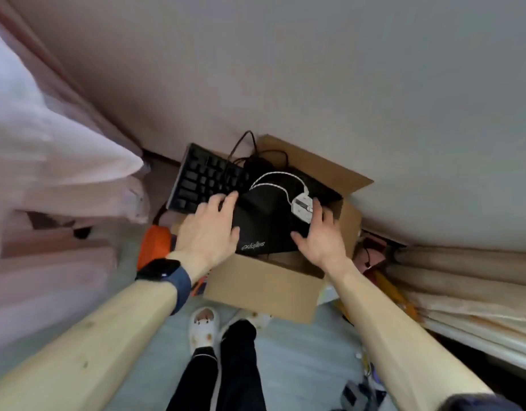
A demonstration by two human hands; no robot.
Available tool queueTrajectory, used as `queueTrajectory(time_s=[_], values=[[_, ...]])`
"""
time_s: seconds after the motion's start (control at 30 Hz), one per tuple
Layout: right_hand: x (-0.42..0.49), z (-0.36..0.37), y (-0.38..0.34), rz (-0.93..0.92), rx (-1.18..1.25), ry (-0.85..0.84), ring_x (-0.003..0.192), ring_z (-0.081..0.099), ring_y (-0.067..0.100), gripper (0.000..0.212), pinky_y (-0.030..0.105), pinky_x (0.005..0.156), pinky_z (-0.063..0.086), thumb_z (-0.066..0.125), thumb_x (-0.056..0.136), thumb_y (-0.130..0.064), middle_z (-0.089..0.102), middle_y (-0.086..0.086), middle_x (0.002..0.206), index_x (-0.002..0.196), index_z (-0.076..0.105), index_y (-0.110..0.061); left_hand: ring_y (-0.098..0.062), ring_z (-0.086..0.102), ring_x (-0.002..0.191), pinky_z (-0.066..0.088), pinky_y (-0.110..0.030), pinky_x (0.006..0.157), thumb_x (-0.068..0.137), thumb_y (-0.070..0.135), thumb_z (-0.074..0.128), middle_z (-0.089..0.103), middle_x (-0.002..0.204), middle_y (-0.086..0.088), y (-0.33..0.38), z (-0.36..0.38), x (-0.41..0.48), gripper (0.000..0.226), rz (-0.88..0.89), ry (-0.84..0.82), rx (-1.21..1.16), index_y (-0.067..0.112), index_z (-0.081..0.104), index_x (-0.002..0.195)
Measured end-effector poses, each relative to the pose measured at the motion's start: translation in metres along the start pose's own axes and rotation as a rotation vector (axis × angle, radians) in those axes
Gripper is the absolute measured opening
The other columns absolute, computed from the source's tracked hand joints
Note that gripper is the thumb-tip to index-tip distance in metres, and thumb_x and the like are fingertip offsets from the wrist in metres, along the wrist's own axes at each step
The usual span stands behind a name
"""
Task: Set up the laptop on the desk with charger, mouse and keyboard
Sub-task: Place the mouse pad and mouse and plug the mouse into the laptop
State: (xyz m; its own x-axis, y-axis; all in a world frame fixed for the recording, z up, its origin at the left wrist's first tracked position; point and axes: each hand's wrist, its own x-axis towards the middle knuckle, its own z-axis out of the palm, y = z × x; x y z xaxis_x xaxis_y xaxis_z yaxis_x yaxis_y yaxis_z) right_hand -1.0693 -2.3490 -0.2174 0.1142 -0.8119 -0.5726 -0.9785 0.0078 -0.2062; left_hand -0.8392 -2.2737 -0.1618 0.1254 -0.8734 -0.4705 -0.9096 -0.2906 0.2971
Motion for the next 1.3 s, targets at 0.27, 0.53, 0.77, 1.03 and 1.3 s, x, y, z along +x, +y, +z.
queueTrajectory(time_s=[0.27, 0.53, 0.77, 1.03, 1.3], values=[[0.069, 0.023, -0.01, -0.172, -0.122, 0.086, 0.131, 0.043, 0.04, 0.089, 0.045, 0.11, 0.039, 0.077, 0.083, -0.024, 0.041, 0.014, 0.147, 0.153, 0.024, -0.011, -0.033, 0.055, 0.106, 0.049, -0.044, 0.074, 0.096, 0.035, 0.053, 0.05, 0.125, -0.007, 0.008, 0.033, 0.038, 0.039, 0.007, 0.202, 0.009, 0.024, 0.049, 0.134], [0.059, 0.024, 0.02, -0.297, -0.344, 0.065, 0.11, 0.052, 0.042, 0.034, 0.046, 0.09, 0.046, 0.045, 0.102, -0.02, 0.06, 0.02, 0.12, 0.132, 0.047, -0.005, -0.026, 0.065, 0.093, 0.039, -0.031, 0.061, 0.1, 0.034, 0.048, 0.061, 0.115, 0.008, 0.027, 0.03, 0.02, 0.026, 0.039, 0.224, -0.063, 0.033, 0.057, 0.124], [-0.031, -0.038, 0.034, -0.239, 0.219, 0.257, 0.074, 0.054, 0.033, 0.012, 0.036, 0.062, 0.037, 0.037, 0.104, -0.018, 0.056, 0.011, 0.087, 0.105, 0.046, -0.011, -0.011, 0.064, 0.093, 0.049, -0.03, 0.068, 0.097, 0.043, 0.053, 0.067, 0.1, 0.016, 0.068, -0.019, -0.031, 0.018, 0.049, 0.275, -0.36, 0.039, 0.063, 0.11], [-0.182, -0.166, 0.012, -0.092, 0.524, 0.47, 0.07, 0.055, 0.026, 0.019, 0.035, 0.066, 0.035, 0.035, 0.107, -0.024, 0.058, -0.002, 0.077, 0.093, 0.043, -0.015, -0.016, 0.059, 0.086, 0.051, -0.033, 0.074, 0.095, 0.036, 0.061, 0.069, 0.091, 0.011, 0.106, -0.122, -0.119, 0.016, 0.172, 0.38, -0.406, 0.028, 0.072, 0.103], [-0.358, -0.203, 0.003, 0.025, 0.573, 0.59, 0.069, 0.055, 0.014, 0.027, 0.039, 0.063, 0.037, 0.03, 0.108, -0.028, 0.059, 0.002, 0.076, 0.09, 0.043, -0.013, -0.008, 0.065, 0.093, 0.054, -0.03, 0.079, 0.093, 0.042, 0.061, 0.07, 0.099, 0.014, 0.127, -0.197, -0.209, 0.021, 0.361, 0.272, -0.32, 0.036, 0.073, 0.109]])
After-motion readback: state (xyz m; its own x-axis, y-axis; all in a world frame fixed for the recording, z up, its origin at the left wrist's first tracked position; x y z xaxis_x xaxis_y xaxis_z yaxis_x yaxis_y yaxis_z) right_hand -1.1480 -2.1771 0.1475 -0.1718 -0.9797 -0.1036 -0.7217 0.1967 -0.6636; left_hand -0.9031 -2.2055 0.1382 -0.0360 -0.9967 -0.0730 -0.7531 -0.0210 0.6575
